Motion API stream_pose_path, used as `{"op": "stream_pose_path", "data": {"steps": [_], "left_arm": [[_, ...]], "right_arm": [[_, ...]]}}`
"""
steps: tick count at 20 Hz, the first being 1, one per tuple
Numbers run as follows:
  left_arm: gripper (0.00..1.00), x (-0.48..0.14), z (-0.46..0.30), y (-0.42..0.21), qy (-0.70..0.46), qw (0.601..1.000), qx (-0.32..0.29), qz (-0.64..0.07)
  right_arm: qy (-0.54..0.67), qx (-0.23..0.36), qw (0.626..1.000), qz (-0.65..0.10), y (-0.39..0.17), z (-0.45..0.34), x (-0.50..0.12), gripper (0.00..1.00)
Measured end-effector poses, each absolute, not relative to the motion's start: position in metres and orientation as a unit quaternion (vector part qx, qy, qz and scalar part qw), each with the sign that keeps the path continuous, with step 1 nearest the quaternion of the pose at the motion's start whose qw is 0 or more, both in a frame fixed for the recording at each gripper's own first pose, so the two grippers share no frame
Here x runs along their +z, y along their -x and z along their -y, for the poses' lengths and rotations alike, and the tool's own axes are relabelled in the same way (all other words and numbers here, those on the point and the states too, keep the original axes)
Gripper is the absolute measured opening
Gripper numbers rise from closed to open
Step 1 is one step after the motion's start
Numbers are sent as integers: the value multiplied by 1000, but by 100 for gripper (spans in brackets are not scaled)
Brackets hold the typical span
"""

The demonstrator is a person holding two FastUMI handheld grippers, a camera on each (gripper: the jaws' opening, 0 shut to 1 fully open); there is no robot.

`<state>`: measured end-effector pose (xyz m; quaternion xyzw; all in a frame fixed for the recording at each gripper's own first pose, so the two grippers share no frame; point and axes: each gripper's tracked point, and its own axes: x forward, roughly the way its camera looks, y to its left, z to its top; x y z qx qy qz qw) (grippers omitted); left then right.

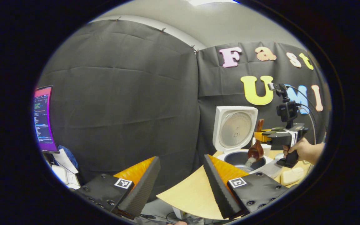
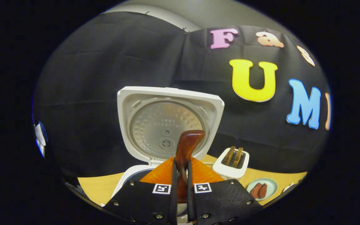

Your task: Close the left gripper, press the button to open the rice cooker; take a wooden spoon from the chopstick holder with the right hand, scoop a spoonful of rice and pour it into the rice cooker, then put the wooden spoon back into the chopstick holder.

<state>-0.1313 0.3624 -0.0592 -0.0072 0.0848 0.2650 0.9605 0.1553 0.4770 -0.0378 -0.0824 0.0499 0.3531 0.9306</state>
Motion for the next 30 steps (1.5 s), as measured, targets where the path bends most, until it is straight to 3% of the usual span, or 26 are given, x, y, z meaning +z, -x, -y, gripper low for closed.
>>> {"op": "stream_pose_path", "data": {"steps": [5,15,22,30], "left_arm": [[96,-51,-352,118,5,966,249,-73],[96,-22,-293,69,0,981,187,-46],[96,-13,-221,33,3,992,124,-38],[96,4,-148,2,-1,997,70,-24]], "right_arm": [[148,349,925,25,-145,-470,-9,13],[8,335,942,-26,-146,-376,46,13],[-81,267,958,-58,-163,-252,41,13],[-76,155,982,-71,-171,-101,16,13]]}}
